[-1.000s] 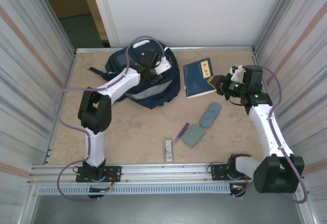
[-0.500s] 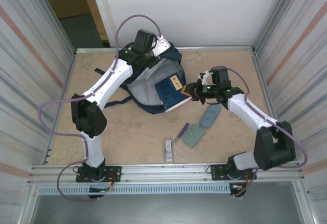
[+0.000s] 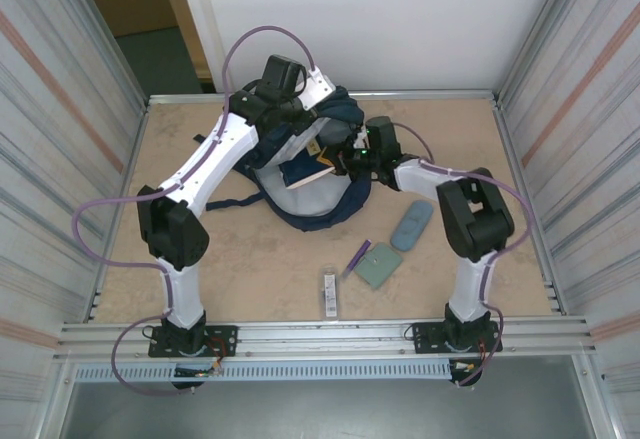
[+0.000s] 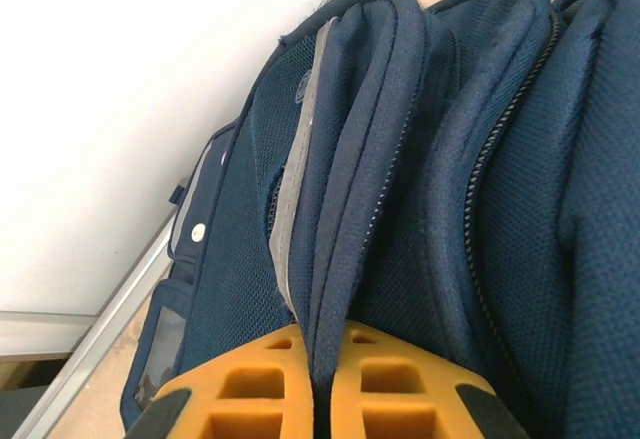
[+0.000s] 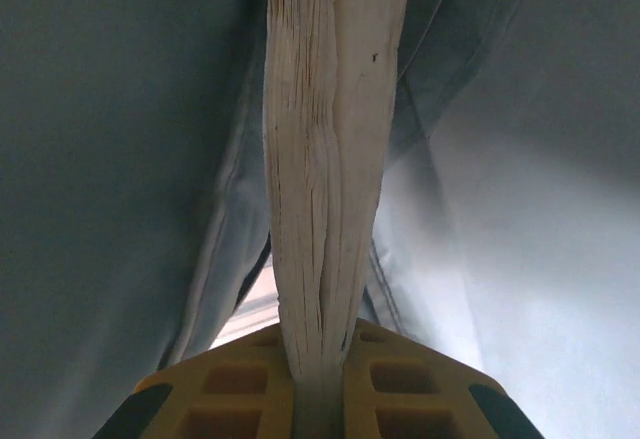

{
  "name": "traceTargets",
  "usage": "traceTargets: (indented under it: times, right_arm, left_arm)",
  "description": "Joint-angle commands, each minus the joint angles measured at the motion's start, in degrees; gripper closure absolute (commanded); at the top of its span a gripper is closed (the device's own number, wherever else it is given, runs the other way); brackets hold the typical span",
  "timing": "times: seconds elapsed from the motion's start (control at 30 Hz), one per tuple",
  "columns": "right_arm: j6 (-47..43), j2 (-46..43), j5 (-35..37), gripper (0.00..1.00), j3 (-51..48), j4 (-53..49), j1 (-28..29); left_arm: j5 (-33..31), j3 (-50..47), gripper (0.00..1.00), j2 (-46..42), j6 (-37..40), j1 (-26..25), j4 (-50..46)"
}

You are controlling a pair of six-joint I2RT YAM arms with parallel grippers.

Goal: Pack the student bag

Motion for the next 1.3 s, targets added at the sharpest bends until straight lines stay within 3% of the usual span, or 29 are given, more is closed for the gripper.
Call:
traceTargets:
  times: [0.0,0.23,0.6,0.8,1.07,1.2,1.27]
  right_arm:
    - [2.05,4.55,2.08,1.0,5.43,7.05,0.32]
    - [4.12,14.23,1.95,0.99,11.24,12.01,-0.95]
    - [2.71,26.05,-1.47,0.83,24.05,4.84,-4.3]
    - [-4.09,30.03,-4.61,0.73,31.74,-4.11,-5.12]
    - [-2.03,29.02,-2.34,0.68,30.86,-3.4,-6.86]
    - [-0.97,28.24,-2.14,0.73,30.94,-3.04,-7.25]
    - [-1.09,28.08,-2.61,0.91,31.26,-2.17,-7.24]
  left_arm:
    - [3.56,1.89,1.0,-6.62,-2.16,-0.13,4.75]
    - [5.05,-1.71,1.0,-9.05,-1.55,-0.29,5.83]
    - [8.38,-5.1,1.0,-10.82,-2.11,-0.25,7.72]
    - [10.42,-5.51,1.0,-10.14,-1.97,0.58,7.46]
    - [10.23,-7.24,1.0,-10.13,-2.35,1.13,7.9]
    - [9.7,-8.53,1.0,-10.22,-2.3,1.15,8.19]
    - [9.57,-8.69,1.0,-10.12,-2.11,1.15,8.1]
